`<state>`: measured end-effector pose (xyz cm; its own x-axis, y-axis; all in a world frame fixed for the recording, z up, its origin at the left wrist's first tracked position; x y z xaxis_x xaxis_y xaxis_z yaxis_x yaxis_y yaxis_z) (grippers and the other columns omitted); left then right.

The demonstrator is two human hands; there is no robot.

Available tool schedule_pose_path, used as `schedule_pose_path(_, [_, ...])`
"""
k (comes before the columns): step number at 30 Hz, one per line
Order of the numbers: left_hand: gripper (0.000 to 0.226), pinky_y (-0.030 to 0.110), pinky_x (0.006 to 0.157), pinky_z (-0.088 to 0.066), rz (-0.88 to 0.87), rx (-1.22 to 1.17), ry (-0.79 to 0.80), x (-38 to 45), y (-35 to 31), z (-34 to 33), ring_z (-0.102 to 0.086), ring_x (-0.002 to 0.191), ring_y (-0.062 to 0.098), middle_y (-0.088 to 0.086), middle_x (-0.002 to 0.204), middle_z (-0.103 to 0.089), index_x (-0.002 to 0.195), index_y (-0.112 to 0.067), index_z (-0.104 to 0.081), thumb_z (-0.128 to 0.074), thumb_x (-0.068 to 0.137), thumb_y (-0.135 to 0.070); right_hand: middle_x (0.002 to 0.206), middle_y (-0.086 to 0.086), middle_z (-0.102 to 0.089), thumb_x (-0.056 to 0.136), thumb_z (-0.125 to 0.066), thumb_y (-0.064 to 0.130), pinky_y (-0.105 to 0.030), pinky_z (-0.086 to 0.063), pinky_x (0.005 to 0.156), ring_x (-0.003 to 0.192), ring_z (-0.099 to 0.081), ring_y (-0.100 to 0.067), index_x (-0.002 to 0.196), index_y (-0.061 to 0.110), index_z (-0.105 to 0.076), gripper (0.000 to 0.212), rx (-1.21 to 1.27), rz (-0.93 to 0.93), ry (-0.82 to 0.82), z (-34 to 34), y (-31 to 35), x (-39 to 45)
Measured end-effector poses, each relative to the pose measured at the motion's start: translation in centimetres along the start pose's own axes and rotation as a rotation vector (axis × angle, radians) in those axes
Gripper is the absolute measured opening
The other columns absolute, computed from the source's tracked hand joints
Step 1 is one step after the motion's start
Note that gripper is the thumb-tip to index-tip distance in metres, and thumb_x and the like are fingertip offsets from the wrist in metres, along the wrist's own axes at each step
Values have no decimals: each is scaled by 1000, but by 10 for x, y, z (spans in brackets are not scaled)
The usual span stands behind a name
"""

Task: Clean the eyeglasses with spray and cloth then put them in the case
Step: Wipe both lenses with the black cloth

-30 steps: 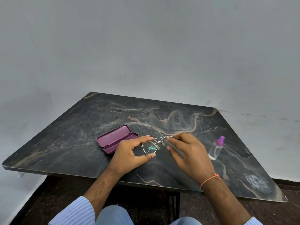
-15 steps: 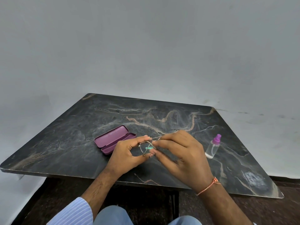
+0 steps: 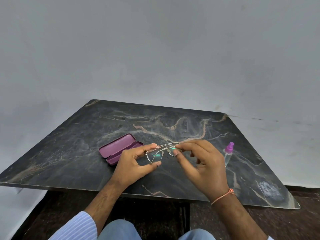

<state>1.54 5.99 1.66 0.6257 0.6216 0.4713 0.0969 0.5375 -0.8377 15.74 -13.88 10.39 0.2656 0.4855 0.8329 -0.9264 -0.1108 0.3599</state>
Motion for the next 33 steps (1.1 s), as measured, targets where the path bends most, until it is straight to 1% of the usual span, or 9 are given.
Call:
schedule_pose_path(4, [64,46,112,-60,4,-21,-13,0,0,-1,-76,125,11,-8,133,-80,136,-19,-77,-101,77,-18,96,18,-75,89,-87,20,-15,-44,68,82,-64,-3,99,25,-82,13,-10,-109,14,-3,-22,-6])
schedule_pose_path(8, [64,44,113,-59,-11,-13,-7,0,-1,0,-76,125,10,-8,133,-80,137,-20,-77,-101,77,-18,93,20,-75,87,-87,24,-10,-41,68,78,-66,-6,95,28,-82,10,-20,-219,38,-10,-41,-14])
schedule_pose_path(13, [63,33,112,-59,-50,27,-6,0,-8,0,-75,124,4,-12,132,-80,135,-21,-78,-101,76,-19,93,22,-75,86,-88,32,-20,-50,64,74,-67,-11,93,32,-83,9,-24,-296,82,-18,-57,-20])
schedule_pose_path(18, [63,24,110,-57,-66,47,-2,0,-12,1,-74,124,1,-15,132,-79,134,-23,-78,-101,76,-21,92,22,-74,85,-88,37,-32,-59,71,76,-68,-10,93,34,-82,10,-29,-340,132,-24,-63,-20])
schedule_pose_path(22, [63,21,110,-56,-70,65,0,0,-12,1,-74,124,-1,-16,132,-78,135,-24,-78,-101,76,-21,97,25,-73,84,-87,41,-32,-59,75,83,-67,-7,98,37,-82,16,-36,-348,188,-22,-64,-17])
schedule_pose_path(26, [62,20,110,-55,-79,100,6,2,-13,1,-72,125,-4,-17,134,-77,135,-26,-78,-100,77,-24,109,23,-71,79,-90,45,-23,-55,81,94,-66,-9,114,37,-77,38,2,-351,224,-14,-61,-12])
schedule_pose_path(28, [62,20,111,-55,-86,108,7,4,-12,2,-72,126,-4,-16,135,-77,136,-25,-78,-100,77,-25,107,19,-73,79,-91,43,-17,-53,79,90,-67,-10,118,37,-75,43,61,-431,212,-12,-64,-8])
schedule_pose_path(30, [63,20,111,-55,-83,103,6,4,-11,3,-71,127,-3,-15,136,-77,136,-25,-77,-100,77,-25,98,15,-77,83,-88,41,-16,-54,78,78,-67,-5,119,36,-76,38,170,-586,225,-16,-68,-8])
schedule_pose_path(33, [63,21,112,-55,-94,113,39,1,-15,0,-71,128,-3,-15,136,-76,136,-28,-77,-100,78,-25,87,3,-81,96,-76,36,-36,-65,67,68,-68,-12,107,33,-82,12,340,-829,237,-18,-74,-12])
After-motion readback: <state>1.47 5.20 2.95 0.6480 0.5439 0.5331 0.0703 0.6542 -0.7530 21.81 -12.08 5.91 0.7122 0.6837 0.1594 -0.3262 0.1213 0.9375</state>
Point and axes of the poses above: each hand's wrist, its own x-axis towards the middle knuckle, its own z-axis out of the back of the hand, y = z × x, the point moved 3 cm from there along x, towards the middle knuckle
